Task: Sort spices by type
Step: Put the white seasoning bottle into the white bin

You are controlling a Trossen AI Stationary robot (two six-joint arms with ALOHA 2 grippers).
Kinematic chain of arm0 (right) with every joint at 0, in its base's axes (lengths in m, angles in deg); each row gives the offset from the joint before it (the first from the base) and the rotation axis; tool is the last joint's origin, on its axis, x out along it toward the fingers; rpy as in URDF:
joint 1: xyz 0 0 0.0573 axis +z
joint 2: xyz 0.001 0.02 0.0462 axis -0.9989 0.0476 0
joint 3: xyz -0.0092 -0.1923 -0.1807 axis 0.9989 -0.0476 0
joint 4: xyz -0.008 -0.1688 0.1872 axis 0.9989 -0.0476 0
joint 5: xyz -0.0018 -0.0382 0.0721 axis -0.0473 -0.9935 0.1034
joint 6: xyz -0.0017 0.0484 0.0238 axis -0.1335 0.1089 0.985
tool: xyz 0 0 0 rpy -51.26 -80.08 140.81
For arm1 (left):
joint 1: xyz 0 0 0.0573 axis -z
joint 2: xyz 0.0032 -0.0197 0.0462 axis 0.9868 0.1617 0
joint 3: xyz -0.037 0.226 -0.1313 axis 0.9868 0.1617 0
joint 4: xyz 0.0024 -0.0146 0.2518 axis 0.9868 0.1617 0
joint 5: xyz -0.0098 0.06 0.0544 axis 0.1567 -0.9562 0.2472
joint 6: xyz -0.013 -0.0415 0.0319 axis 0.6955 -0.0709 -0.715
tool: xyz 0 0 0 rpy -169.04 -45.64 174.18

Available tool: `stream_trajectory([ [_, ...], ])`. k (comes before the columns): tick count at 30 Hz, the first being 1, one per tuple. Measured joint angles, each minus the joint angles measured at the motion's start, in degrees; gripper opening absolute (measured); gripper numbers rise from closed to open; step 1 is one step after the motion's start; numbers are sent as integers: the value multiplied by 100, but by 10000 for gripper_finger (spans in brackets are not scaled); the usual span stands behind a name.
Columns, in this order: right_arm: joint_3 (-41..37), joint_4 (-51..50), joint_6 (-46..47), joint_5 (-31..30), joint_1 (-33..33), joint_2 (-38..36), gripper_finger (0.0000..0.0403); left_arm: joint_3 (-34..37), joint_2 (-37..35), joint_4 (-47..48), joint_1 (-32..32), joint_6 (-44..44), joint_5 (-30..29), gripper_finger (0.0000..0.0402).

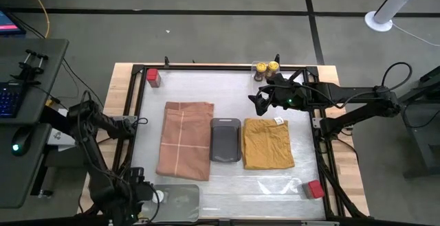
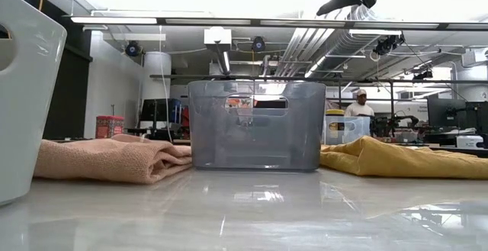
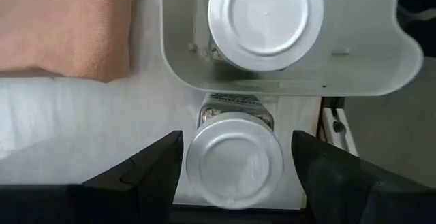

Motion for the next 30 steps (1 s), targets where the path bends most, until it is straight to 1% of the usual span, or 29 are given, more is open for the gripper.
stream_trajectory([
  [5,0,0,-1,0,0,0,307,2,216,-3,0,-163,156,260],
  [10,0,-2,-9,0,0,0,307,2,295,-88,-4,-297,151,256],
  [13,0,-2,-16,0,0,0,307,2,254,-104,-4,-268,96,231],
  [16,0,-2,-22,0,0,0,307,2,75,-84,-4,-253,178,178],
  [17,0,-2,-24,0,0,0,307,2,-25,-37,-4,-245,226,162],
  [21,0,-2,-47,0,0,0,307,2,-685,646,4,17,259,160],
  [23,0,-2,-47,0,0,0,307,2,-1139,1106,4,245,152,160],
  [25,0,-2,-47,0,0,0,307,0,-1612,1508,-36,552,-127,160],
  [27,0,-2,-47,0,0,0,307,0,-2060,1718,-200,774,-510,160],
  [29,0,-2,-45,0,0,0,307,-7,-2383,1562,-488,672,-892,160],
  [30,0,-2,-38,0,0,0,307,-9,-2478,1376,-662,465,-1024,160],
])
